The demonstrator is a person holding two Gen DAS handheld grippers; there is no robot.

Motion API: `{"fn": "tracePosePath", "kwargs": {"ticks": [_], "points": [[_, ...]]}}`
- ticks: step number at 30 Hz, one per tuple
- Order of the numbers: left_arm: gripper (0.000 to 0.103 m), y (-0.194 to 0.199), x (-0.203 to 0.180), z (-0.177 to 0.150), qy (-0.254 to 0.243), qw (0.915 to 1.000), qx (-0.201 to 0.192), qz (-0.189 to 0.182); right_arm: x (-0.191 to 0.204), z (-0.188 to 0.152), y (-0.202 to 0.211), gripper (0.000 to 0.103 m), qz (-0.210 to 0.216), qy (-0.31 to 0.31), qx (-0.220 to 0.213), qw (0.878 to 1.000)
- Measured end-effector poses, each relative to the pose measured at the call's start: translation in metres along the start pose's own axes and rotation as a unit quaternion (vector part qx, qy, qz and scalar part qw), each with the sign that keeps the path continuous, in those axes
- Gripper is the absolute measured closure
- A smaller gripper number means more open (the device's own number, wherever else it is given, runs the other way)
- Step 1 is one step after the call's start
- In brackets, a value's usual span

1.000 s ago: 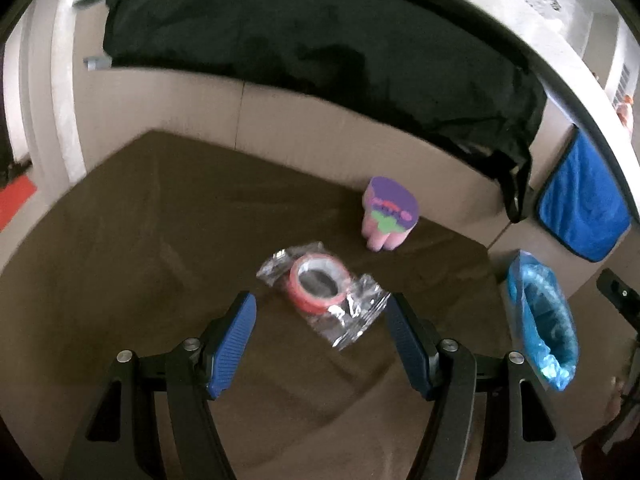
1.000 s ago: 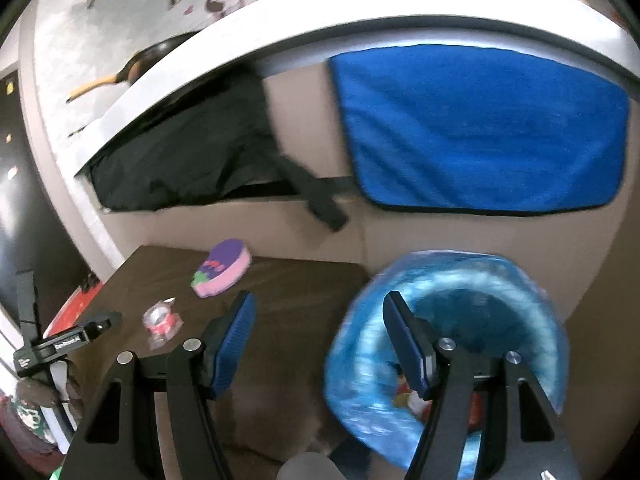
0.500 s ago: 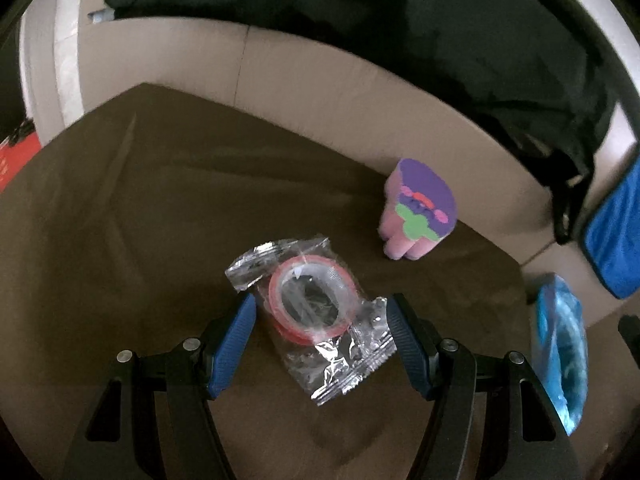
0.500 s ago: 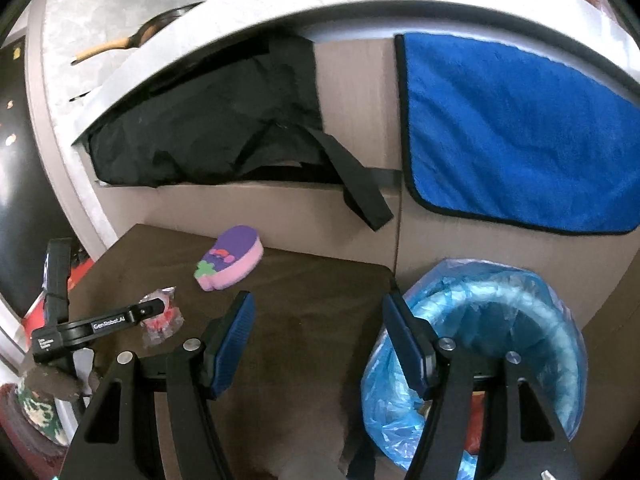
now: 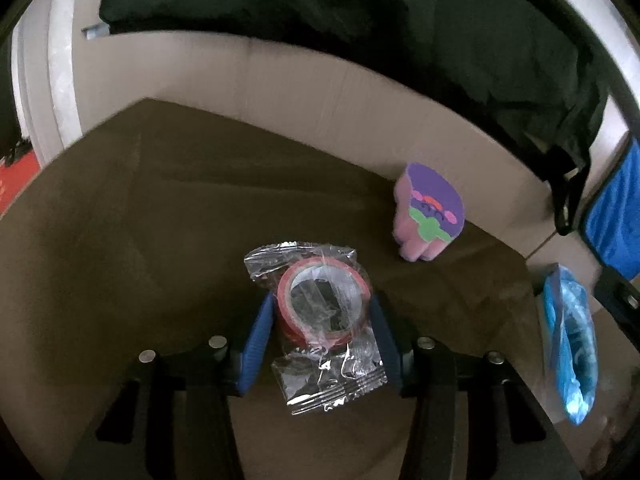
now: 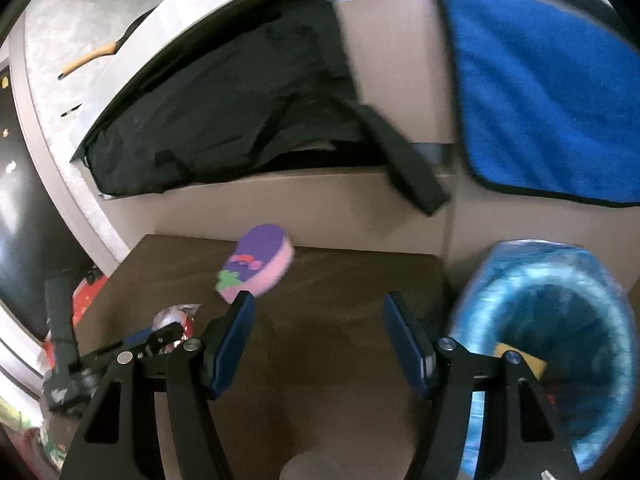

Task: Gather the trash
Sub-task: 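Grasp the wrapped red tape roll with the left gripper while the right gripper grasps the purple sponge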

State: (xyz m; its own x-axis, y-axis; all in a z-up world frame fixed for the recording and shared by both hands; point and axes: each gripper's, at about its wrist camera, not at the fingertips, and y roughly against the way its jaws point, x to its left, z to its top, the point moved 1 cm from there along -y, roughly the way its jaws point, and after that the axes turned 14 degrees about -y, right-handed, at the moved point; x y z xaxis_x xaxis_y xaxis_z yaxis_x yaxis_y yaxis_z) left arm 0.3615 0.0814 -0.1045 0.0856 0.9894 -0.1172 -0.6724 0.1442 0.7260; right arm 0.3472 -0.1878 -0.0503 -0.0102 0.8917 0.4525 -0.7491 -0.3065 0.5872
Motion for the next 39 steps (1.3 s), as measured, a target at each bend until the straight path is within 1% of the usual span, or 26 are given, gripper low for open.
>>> {"fn": "tracePosePath", "kwargs": {"ticks": [4, 6, 9, 11, 14, 17, 19, 23, 25, 27, 30, 34, 37, 39], "points": [[0.053, 0.029, 0.027, 0.006, -0.008, 0.9996, -0.027, 0.000, 0.031, -0.003, -0.031, 0.040, 0.012, 0.001, 0.027, 1.000], [0.054, 0.040, 0.041, 0.009, -0.019, 0.9992, -0.033, -0.010, 0.047, -0.005, -0.047, 0.040, 0.016, 0.002, 0.039, 0.999], [0.054, 0.057, 0.059, 0.008, -0.019, 0.9985, -0.049, -0.016, 0.069, -0.006, -0.073, 0.040, 0.013, 0.008, 0.050, 0.999], [0.053, 0.065, 0.070, 0.007, -0.014, 0.9980, -0.059, -0.021, 0.083, -0.007, -0.092, 0.040, -0.004, 0.020, 0.056, 0.998], [0.053, 0.070, 0.085, 0.005, -0.003, 0.9975, -0.064, -0.029, 0.098, -0.008, -0.123, 0.040, -0.038, 0.037, 0.068, 0.996], [0.053, 0.067, 0.097, 0.003, 0.005, 0.9975, -0.062, -0.033, 0.105, -0.012, -0.146, 0.040, -0.072, 0.041, 0.065, 0.994], [0.053, 0.064, 0.102, 0.002, 0.010, 0.9975, -0.062, -0.034, 0.107, -0.013, -0.157, 0.039, -0.091, 0.042, 0.063, 0.993], [0.053, 0.056, 0.111, 0.001, 0.019, 0.9973, -0.058, -0.041, 0.113, -0.014, -0.168, 0.039, -0.135, 0.058, 0.037, 0.988], [0.053, 0.052, 0.114, 0.000, 0.021, 0.9973, -0.055, -0.043, 0.111, -0.012, -0.173, 0.039, -0.142, 0.053, 0.037, 0.988], [0.053, 0.049, 0.115, -0.002, 0.023, 0.9973, -0.053, -0.045, 0.108, -0.009, -0.178, 0.039, -0.141, 0.044, 0.038, 0.988], [0.053, 0.045, 0.116, -0.003, 0.027, 0.9973, -0.049, -0.047, 0.103, -0.006, -0.186, 0.037, -0.135, 0.033, 0.051, 0.989], [0.053, 0.042, 0.116, -0.001, 0.026, 0.9976, -0.045, -0.045, 0.098, -0.004, -0.190, 0.037, -0.111, 0.022, 0.068, 0.991], [0.053, 0.042, 0.112, 0.001, 0.022, 0.9979, -0.043, -0.044, 0.096, -0.003, -0.183, 0.040, -0.085, 0.014, 0.076, 0.993], [0.053, 0.045, 0.107, 0.002, 0.017, 0.9979, -0.044, -0.045, 0.097, -0.004, -0.173, 0.041, -0.075, 0.021, 0.075, 0.994]]}}
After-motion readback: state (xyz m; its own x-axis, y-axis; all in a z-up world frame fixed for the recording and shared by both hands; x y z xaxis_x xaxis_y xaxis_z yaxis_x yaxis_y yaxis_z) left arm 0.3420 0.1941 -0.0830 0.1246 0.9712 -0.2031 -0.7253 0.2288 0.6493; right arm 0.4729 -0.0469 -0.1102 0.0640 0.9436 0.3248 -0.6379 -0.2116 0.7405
